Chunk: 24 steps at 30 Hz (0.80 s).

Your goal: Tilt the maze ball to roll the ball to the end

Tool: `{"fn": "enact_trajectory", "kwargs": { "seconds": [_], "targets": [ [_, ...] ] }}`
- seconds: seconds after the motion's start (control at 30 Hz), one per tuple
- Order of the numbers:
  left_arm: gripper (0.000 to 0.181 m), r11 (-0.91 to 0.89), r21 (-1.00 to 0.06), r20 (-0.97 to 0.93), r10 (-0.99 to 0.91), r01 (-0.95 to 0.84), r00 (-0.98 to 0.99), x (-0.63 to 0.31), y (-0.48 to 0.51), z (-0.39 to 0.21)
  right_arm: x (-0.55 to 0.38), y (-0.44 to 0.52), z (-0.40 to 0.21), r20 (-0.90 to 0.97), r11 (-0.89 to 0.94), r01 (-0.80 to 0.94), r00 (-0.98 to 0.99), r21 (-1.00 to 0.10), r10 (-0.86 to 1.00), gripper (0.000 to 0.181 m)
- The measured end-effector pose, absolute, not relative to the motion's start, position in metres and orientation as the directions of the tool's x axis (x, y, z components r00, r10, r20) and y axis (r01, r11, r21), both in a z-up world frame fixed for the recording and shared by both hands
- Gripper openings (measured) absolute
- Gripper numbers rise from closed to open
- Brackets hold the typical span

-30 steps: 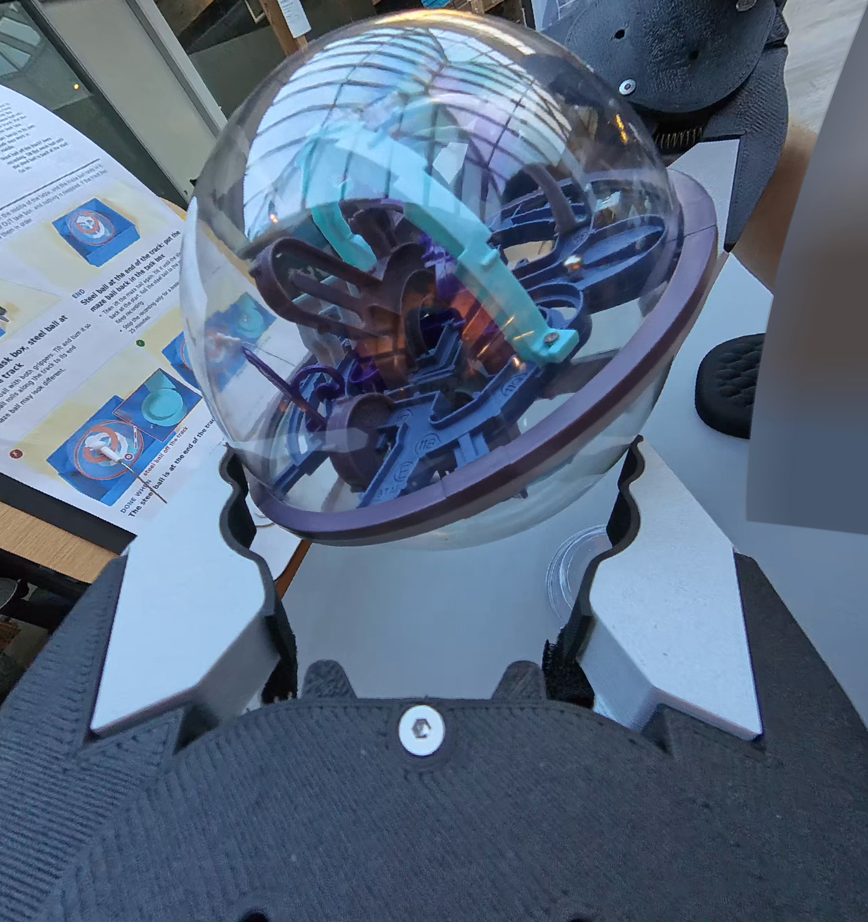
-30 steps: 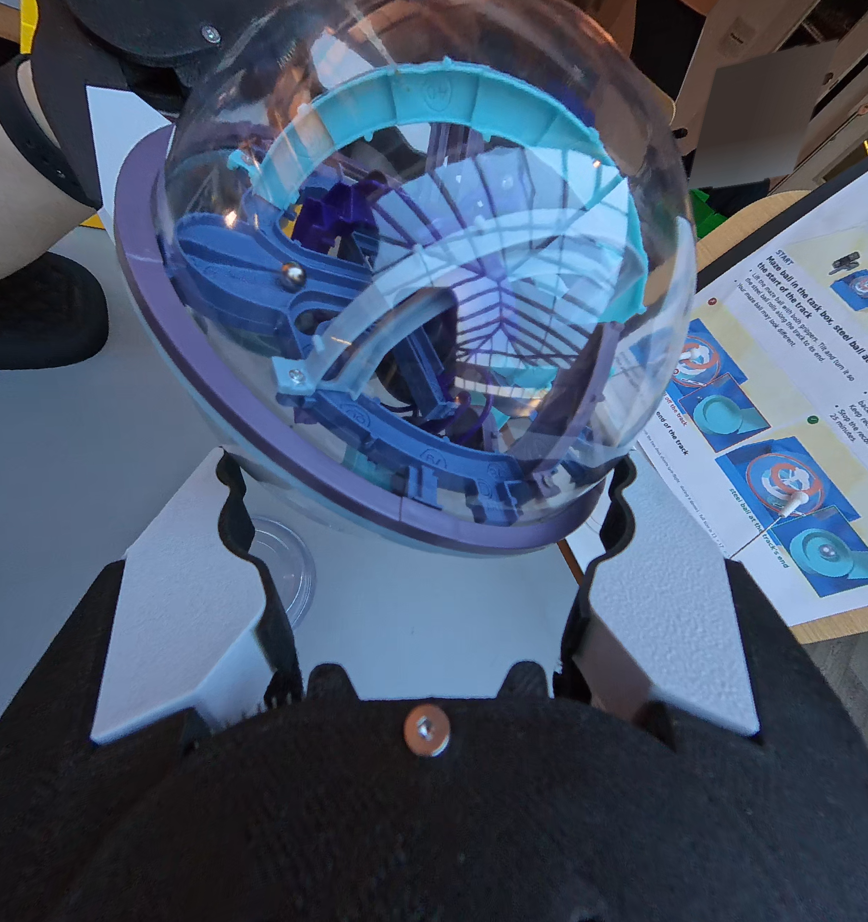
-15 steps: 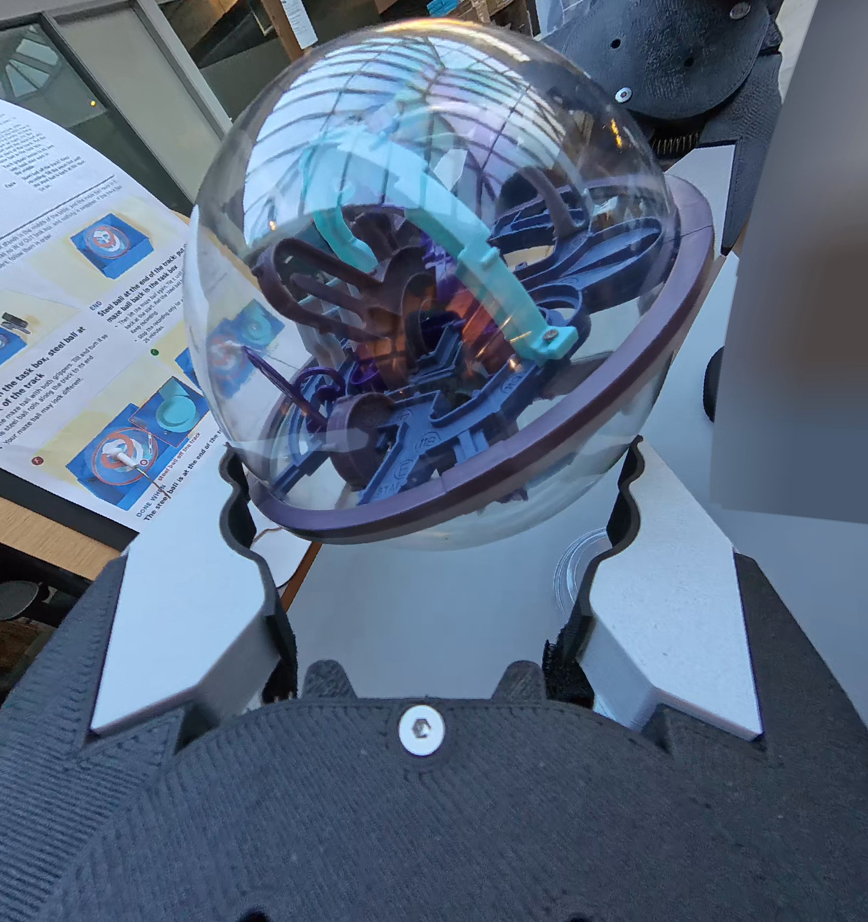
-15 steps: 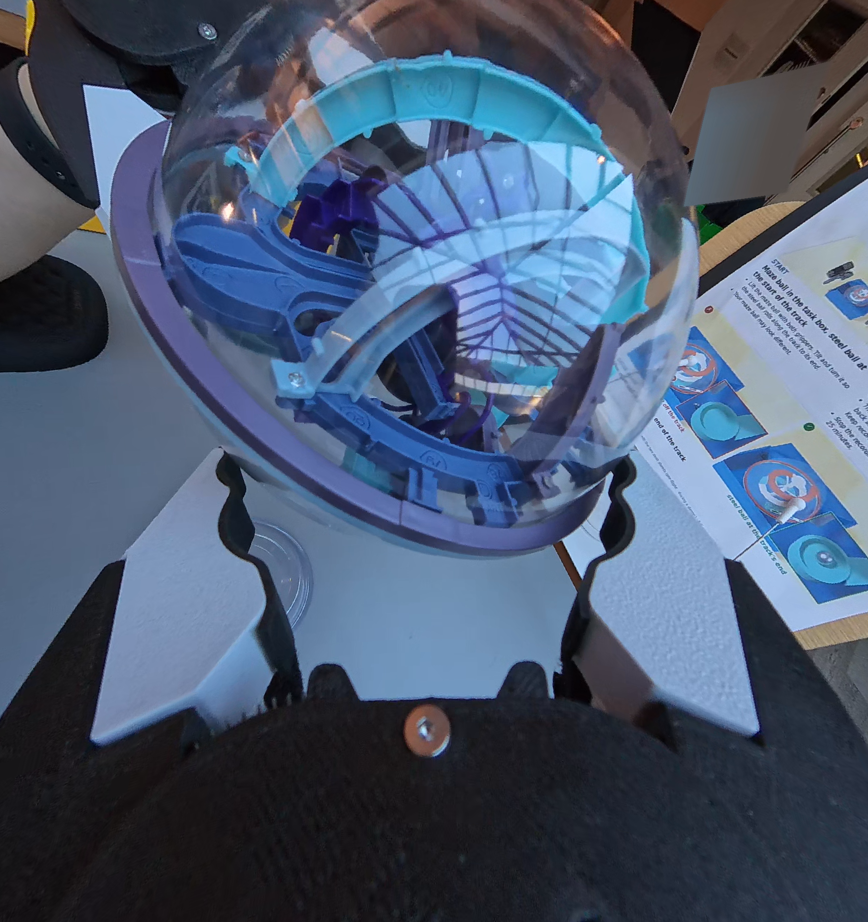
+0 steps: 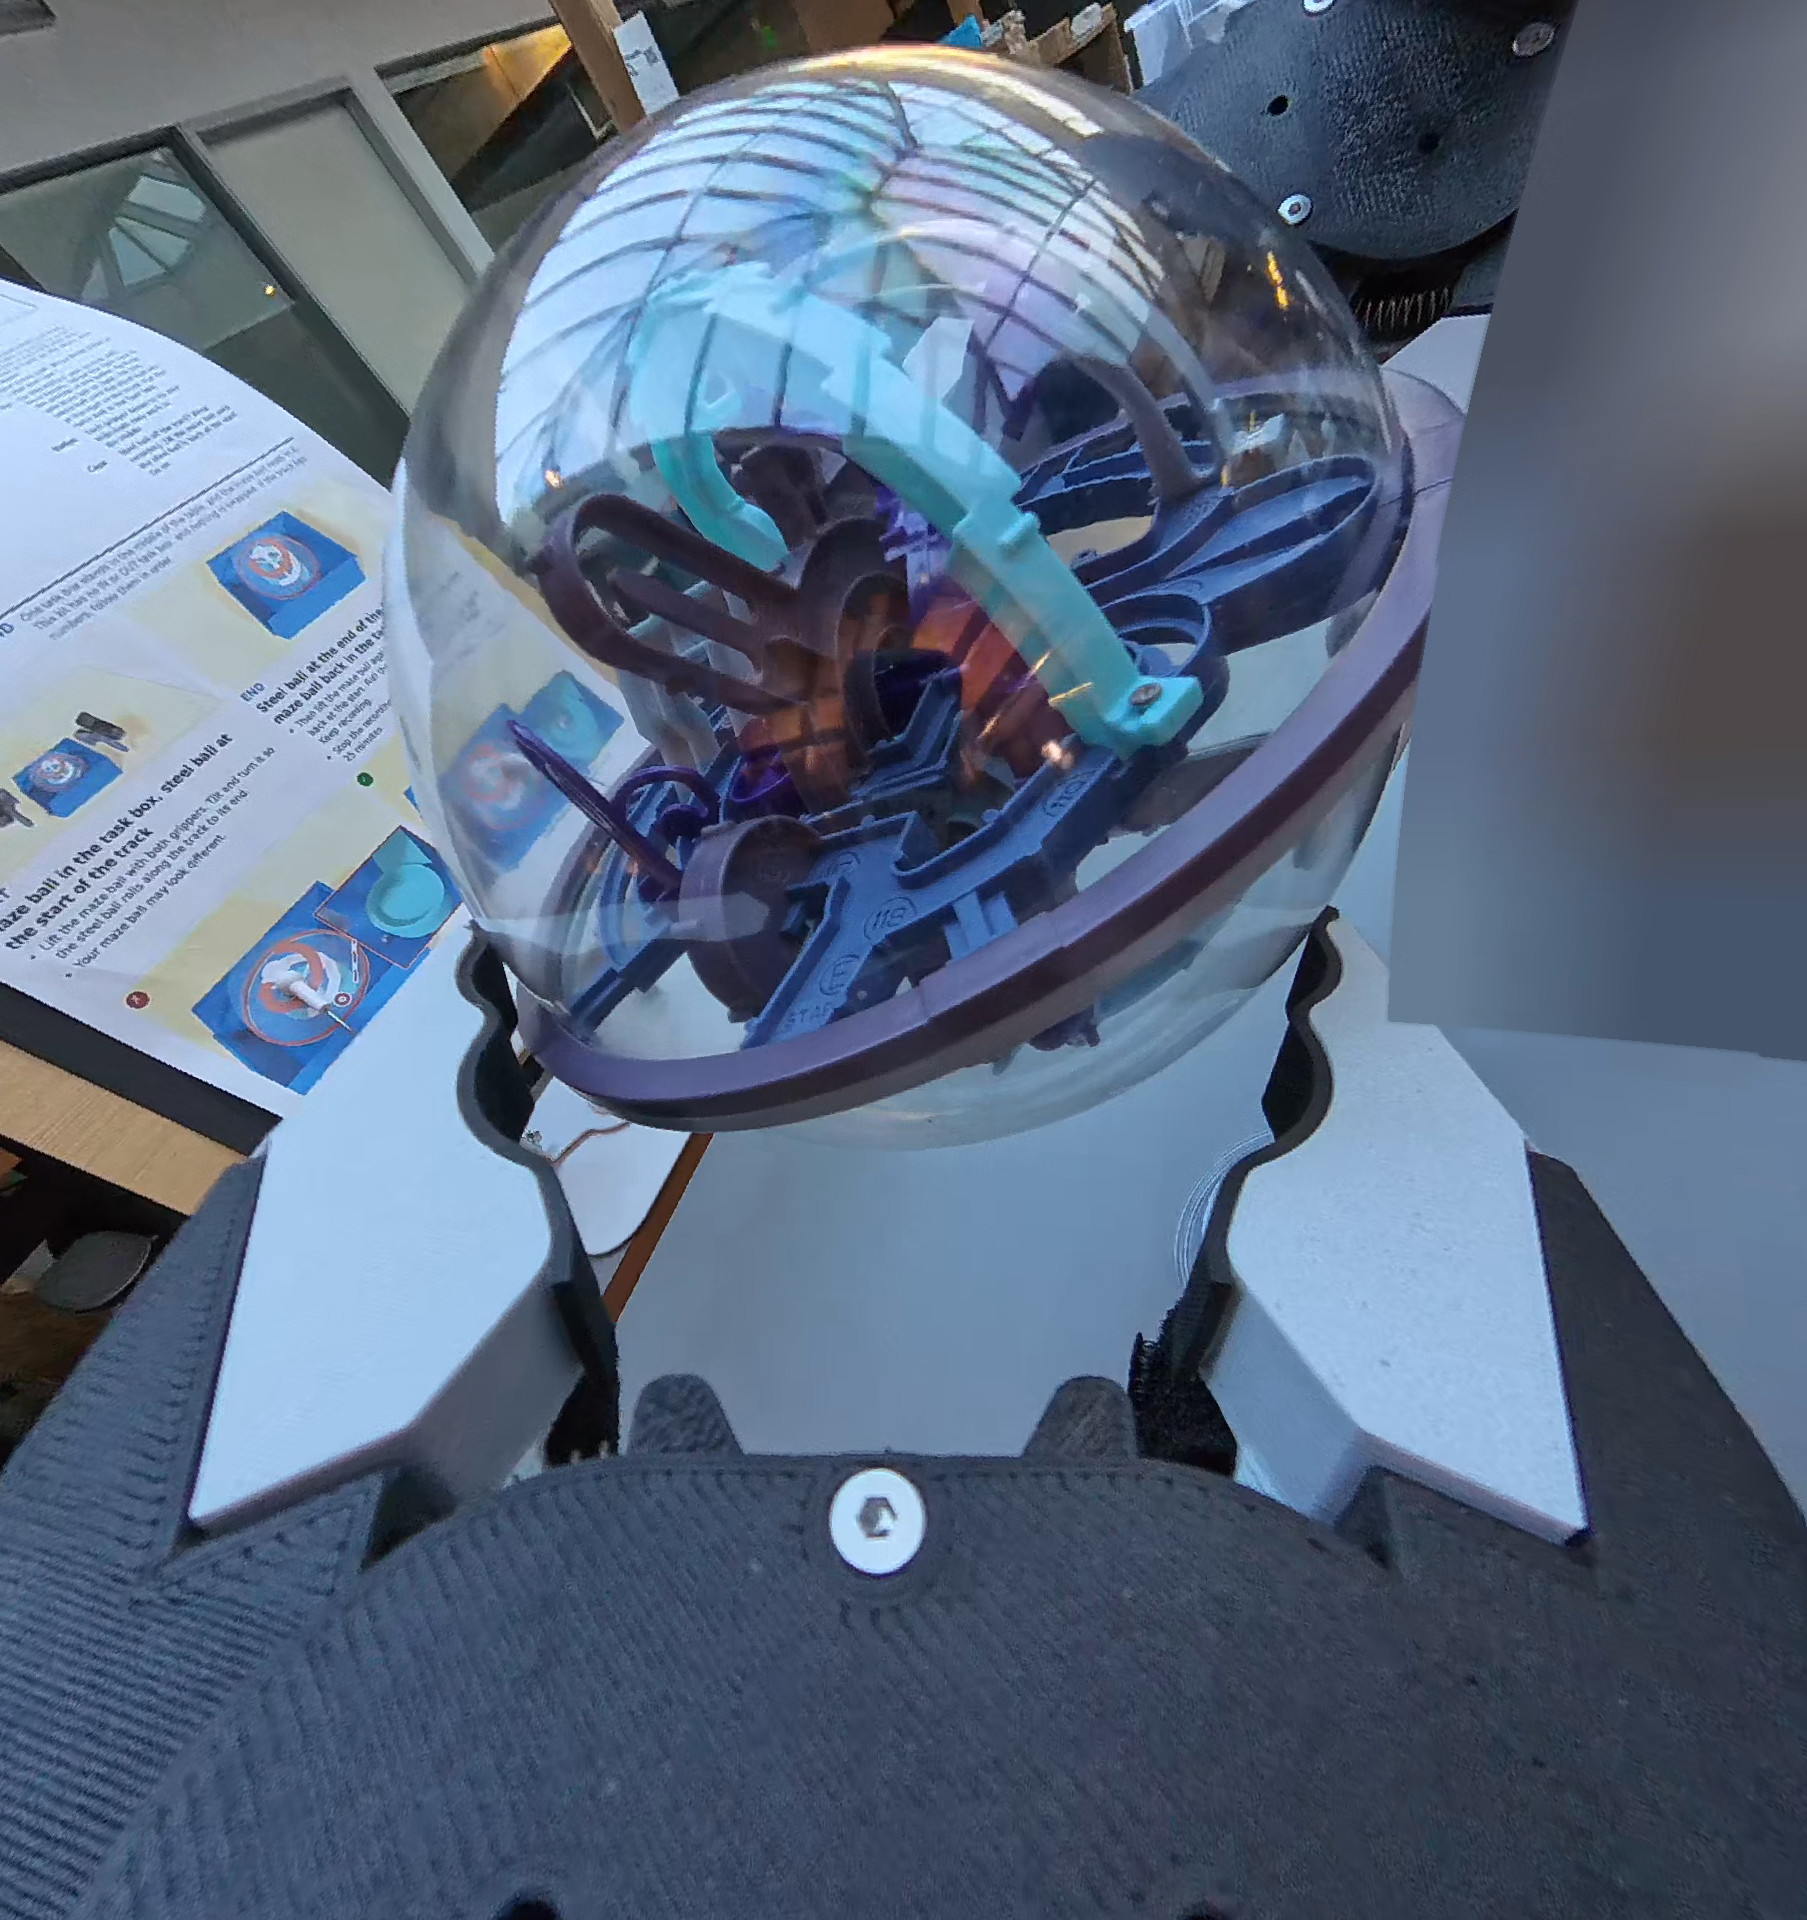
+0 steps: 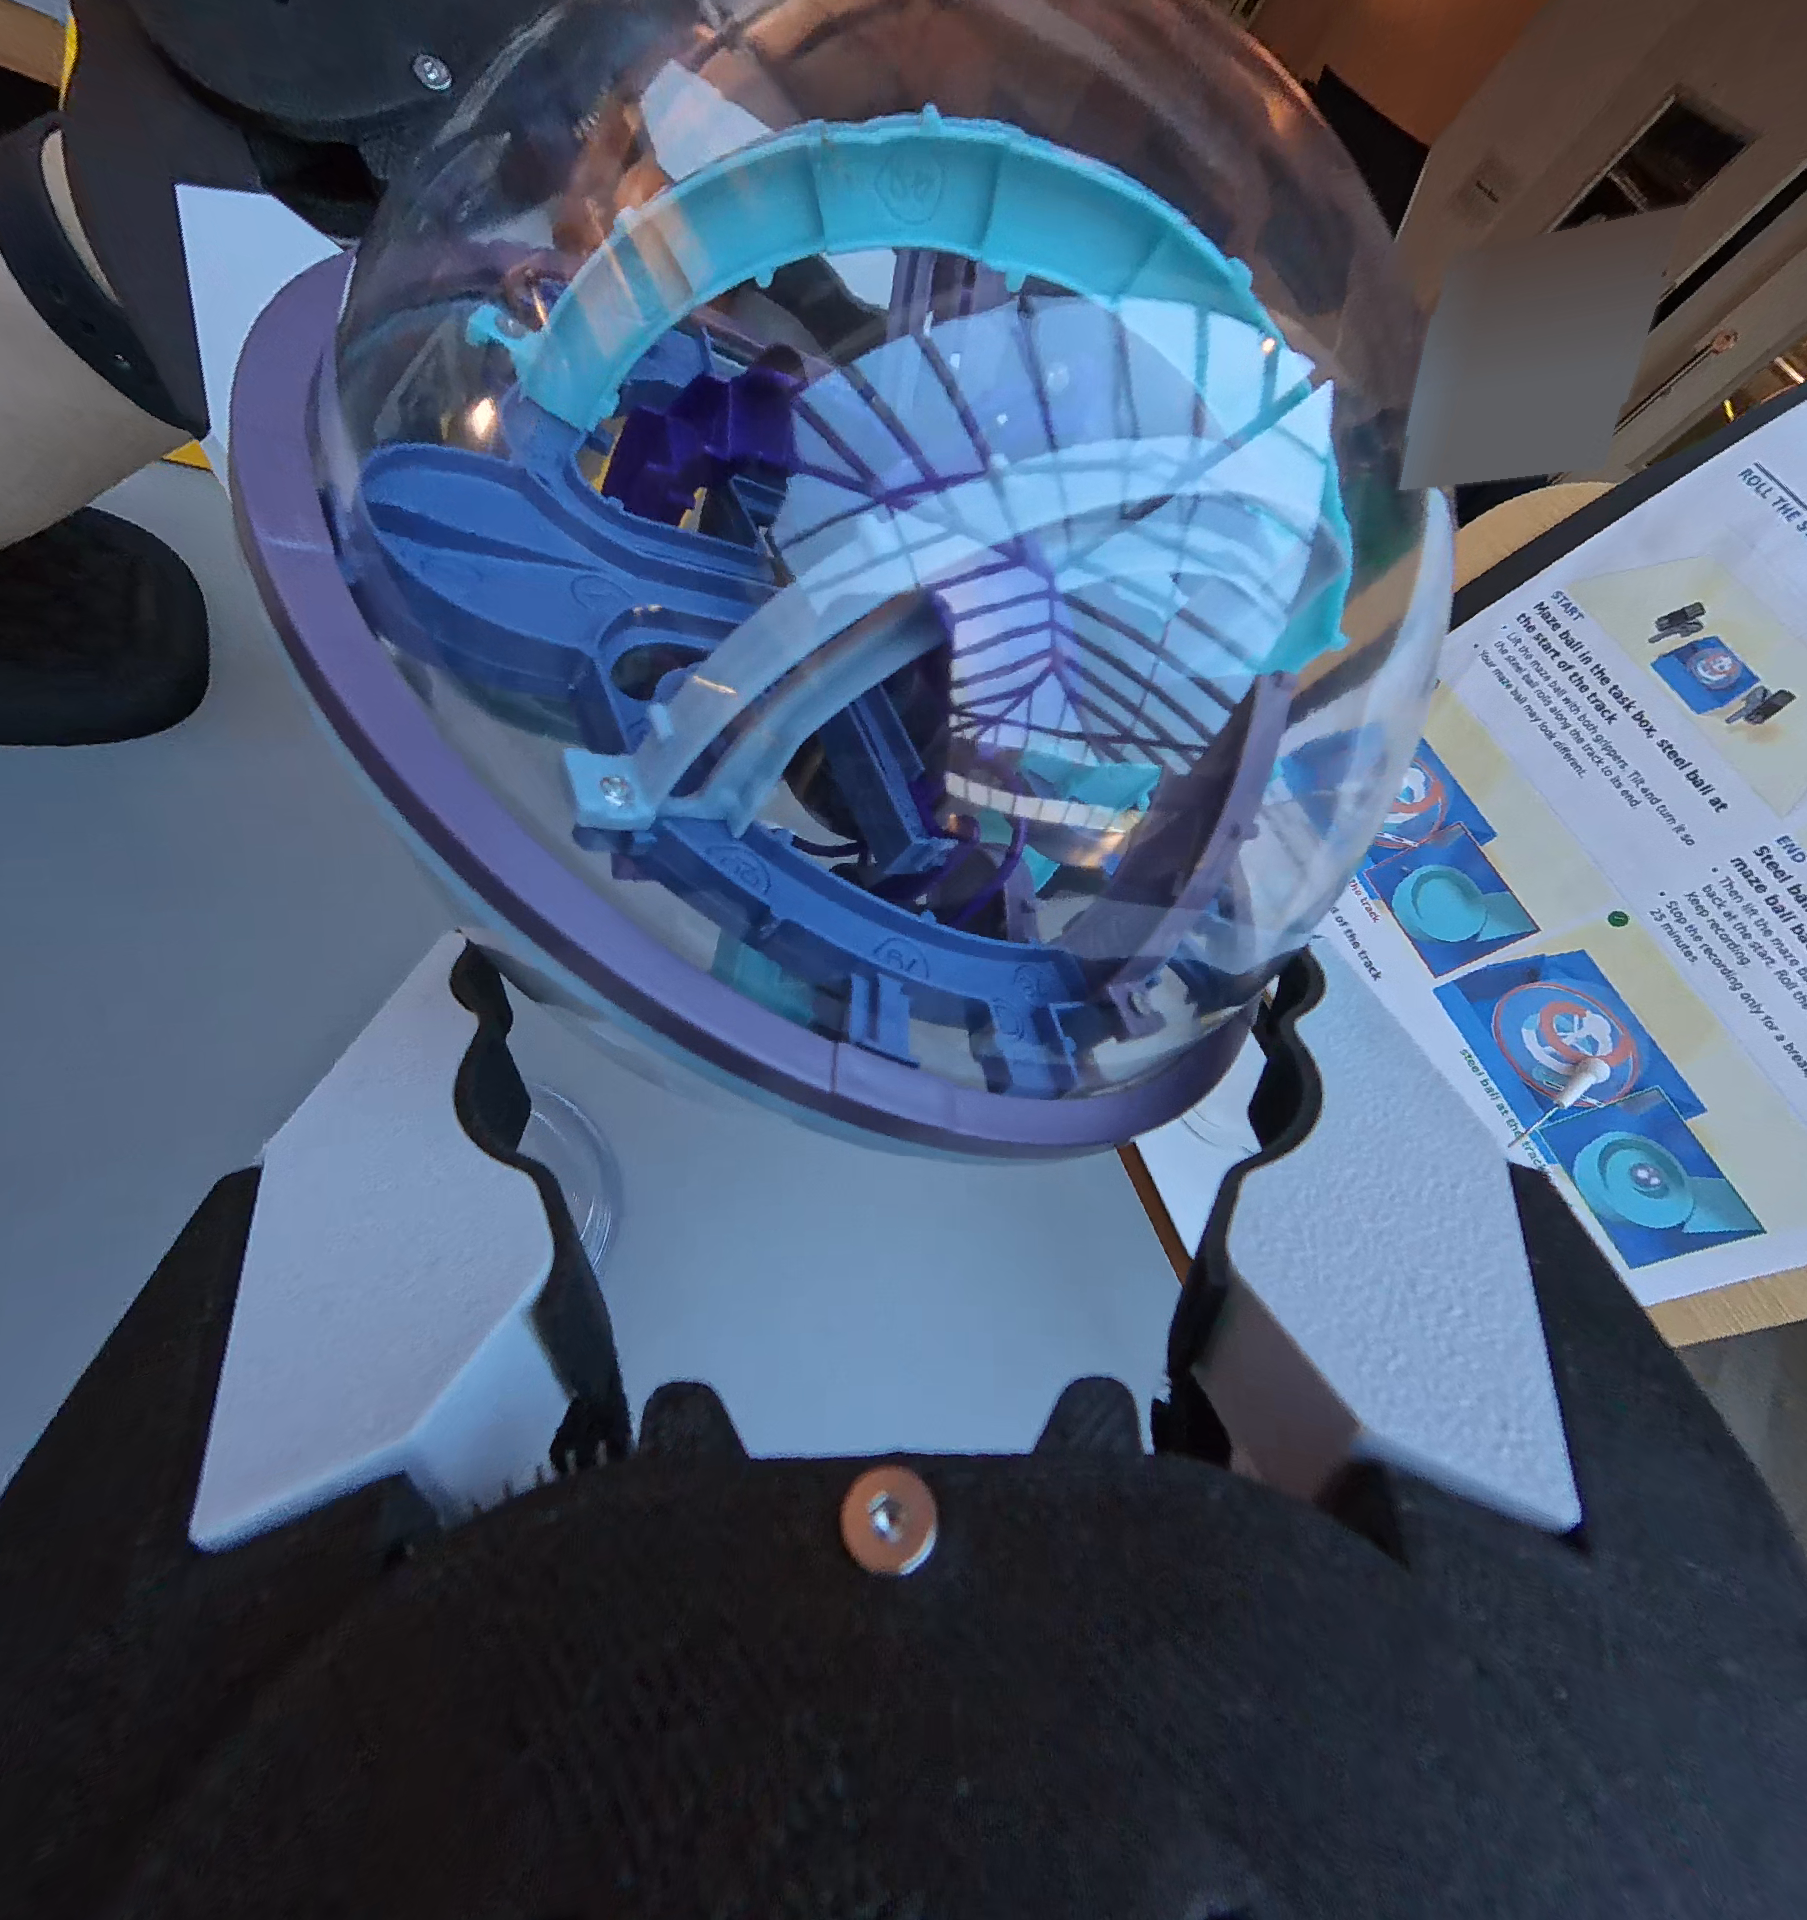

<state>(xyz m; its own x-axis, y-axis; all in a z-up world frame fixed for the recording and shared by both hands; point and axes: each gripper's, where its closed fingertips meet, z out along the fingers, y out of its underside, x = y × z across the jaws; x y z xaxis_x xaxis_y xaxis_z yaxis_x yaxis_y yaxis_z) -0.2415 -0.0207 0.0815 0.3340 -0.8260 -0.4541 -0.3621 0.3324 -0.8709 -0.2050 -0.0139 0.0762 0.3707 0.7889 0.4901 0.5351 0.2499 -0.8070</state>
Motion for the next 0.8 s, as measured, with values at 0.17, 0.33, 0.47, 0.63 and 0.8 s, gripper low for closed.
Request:
{"fn": "enact_trajectory", "kwargs": {
  "seconds": [0.17,0.33,0.47,0.63,0.8],
  "targets": [
    [0.144,0.328,-0.881,-0.443,-0.826,-0.342,0.350,-0.236,-0.022,0.081,-0.200,-0.015,0.078,0.498,0.277,0.519,0.355,-0.809,0.791,0.144],
    [0.144,0.332,-0.875,-0.454,-0.813,-0.351,0.364,-0.234,-0.022,0.080,-0.199,-0.014,0.077,0.508,0.295,0.514,0.342,-0.805,0.791,0.144],
    [0.144,0.340,-0.873,-0.462,-0.805,-0.348,0.372,-0.233,-0.023,0.082,-0.199,-0.015,0.078,0.504,0.306,0.495,0.335,-0.813,0.796,0.144],
    [0.144,0.339,-0.877,-0.458,-0.806,-0.341,0.375,-0.231,-0.022,0.081,-0.198,-0.016,0.080,0.513,0.320,0.490,0.332,-0.811,0.792,0.144],
    [0.144,0.337,-0.878,-0.456,-0.805,-0.340,0.379,-0.228,-0.020,0.078,-0.196,-0.014,0.078,0.525,0.333,0.492,0.327,-0.804,0.785,0.144]
  ]
}}
